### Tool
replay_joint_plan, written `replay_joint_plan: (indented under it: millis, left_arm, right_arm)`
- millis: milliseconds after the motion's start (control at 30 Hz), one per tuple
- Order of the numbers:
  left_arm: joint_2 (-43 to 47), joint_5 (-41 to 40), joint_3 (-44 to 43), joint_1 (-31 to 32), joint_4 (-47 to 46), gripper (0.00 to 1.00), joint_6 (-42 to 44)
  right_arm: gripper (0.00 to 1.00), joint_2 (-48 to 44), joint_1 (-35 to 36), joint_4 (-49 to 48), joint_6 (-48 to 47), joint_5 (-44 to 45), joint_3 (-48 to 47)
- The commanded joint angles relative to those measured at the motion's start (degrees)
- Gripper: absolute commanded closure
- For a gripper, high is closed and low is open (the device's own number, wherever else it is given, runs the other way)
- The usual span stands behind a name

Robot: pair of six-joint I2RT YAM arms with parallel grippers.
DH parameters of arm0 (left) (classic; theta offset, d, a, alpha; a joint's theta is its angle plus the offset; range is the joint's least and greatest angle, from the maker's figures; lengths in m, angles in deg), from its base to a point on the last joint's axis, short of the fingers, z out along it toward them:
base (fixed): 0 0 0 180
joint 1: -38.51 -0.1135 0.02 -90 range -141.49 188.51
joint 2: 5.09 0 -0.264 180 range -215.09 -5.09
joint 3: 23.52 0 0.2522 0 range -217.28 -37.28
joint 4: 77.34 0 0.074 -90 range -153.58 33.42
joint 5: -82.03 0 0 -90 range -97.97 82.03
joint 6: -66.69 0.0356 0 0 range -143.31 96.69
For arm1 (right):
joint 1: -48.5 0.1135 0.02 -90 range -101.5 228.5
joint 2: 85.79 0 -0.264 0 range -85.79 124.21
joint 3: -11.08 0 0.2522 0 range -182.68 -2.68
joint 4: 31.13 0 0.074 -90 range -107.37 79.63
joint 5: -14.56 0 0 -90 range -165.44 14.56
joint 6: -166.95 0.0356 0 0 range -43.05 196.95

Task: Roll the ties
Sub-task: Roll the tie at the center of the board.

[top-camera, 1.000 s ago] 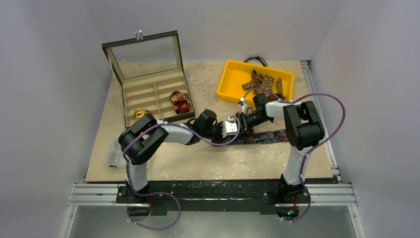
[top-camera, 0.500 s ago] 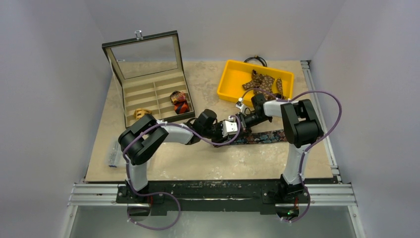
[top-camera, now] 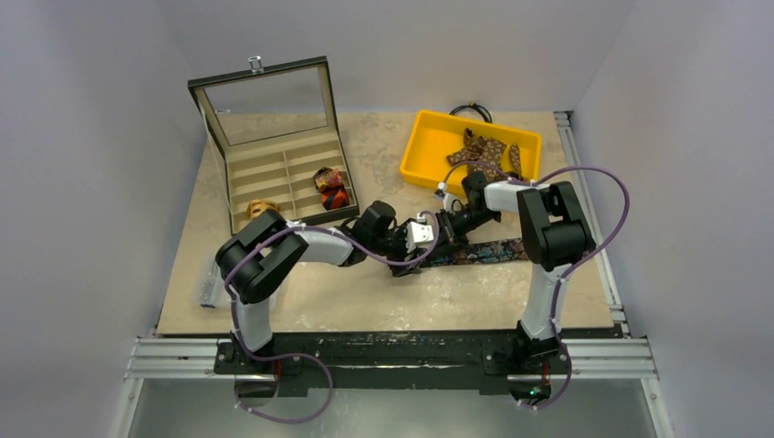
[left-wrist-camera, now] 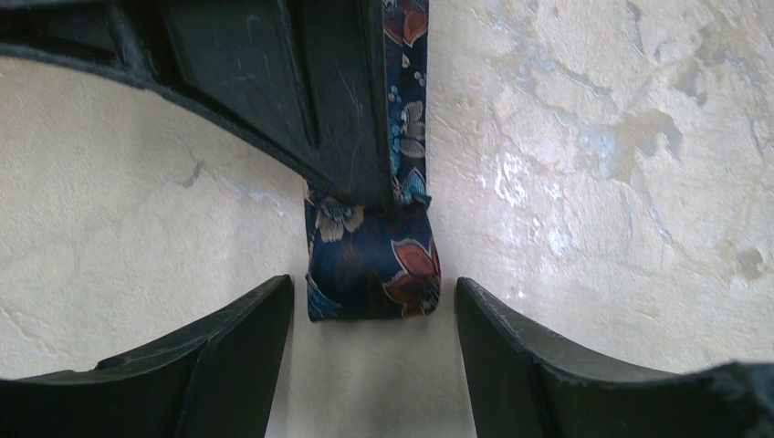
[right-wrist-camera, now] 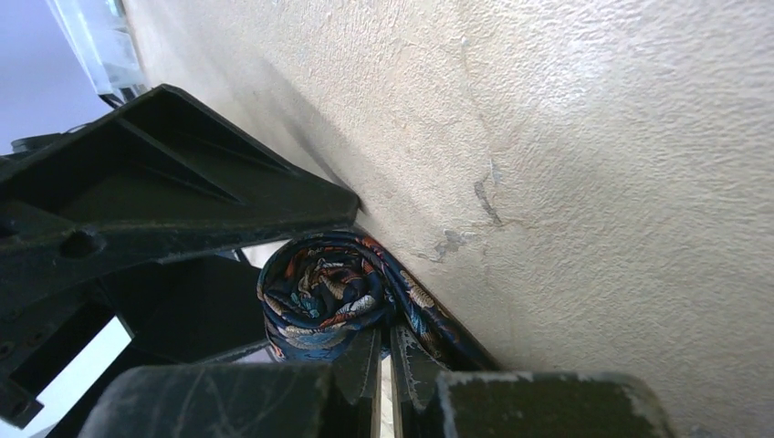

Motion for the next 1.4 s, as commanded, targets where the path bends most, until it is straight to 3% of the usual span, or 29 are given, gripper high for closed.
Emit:
replay_joint_plan:
  millis: [0,167,400,533,667,767,833,1133,1267,1333,1367]
  left_arm:
    - [-3.71,0.18,-3.97,1.44,1.82,0.37,-1.57]
    - [-6.71,-0.13,-6.62,1.92,1.73,0.43,-0.71]
    - [-7.14,-4.24,-8.00,2.05,9.40,0.69,2.03]
    - [-4.18,-5.87,-4.18,2.06,12.50,0.72,3.23]
    - [-4.36,-6.56,-4.32,2.72,14.78,0.72,3.72]
    - [-5.48,-8.03,-5.98,3.74,16.65,0.72,4.39]
    - [-6.09,-8.94,-7.05,3.81,17.49,0.72,4.55]
    - [-6.94,-10.86,-8.42,4.25,20.42,0.71,5.76]
    - [-7.05,-11.28,-8.61,4.25,21.34,0.69,6.95]
    - [-6.71,-11.06,-8.39,4.21,21.16,0.63,7.60]
    - [-6.40,-10.76,-8.45,4.18,21.20,0.58,7.59]
  right_arm:
    - [1.00,1.28,1.57,-2.43,-2.62,13.75,0.37]
    - [1.00,2.95,1.77,-2.84,-2.69,13.60,0.23]
    - [1.00,-0.06,1.55,-3.18,-2.09,9.96,-0.87]
    - [0.81,-4.16,-0.87,1.76,-3.39,7.84,-2.12]
    - [0.66,-7.77,-2.53,4.82,-3.72,0.22,-1.45]
    - [0.48,-11.47,-1.10,-1.39,4.13,-5.23,2.23]
    - [0.46,-11.74,0.22,-4.71,9.07,-5.92,3.53]
    - [0.55,-6.98,1.68,-7.77,11.02,-3.85,3.45]
    - [0.81,-5.75,1.69,-7.59,10.00,-2.36,3.19]
    - [0.97,-4.84,1.63,-6.63,8.21,-1.26,3.40]
    - [1.00,-4.30,1.62,-6.09,7.56,-0.85,3.56]
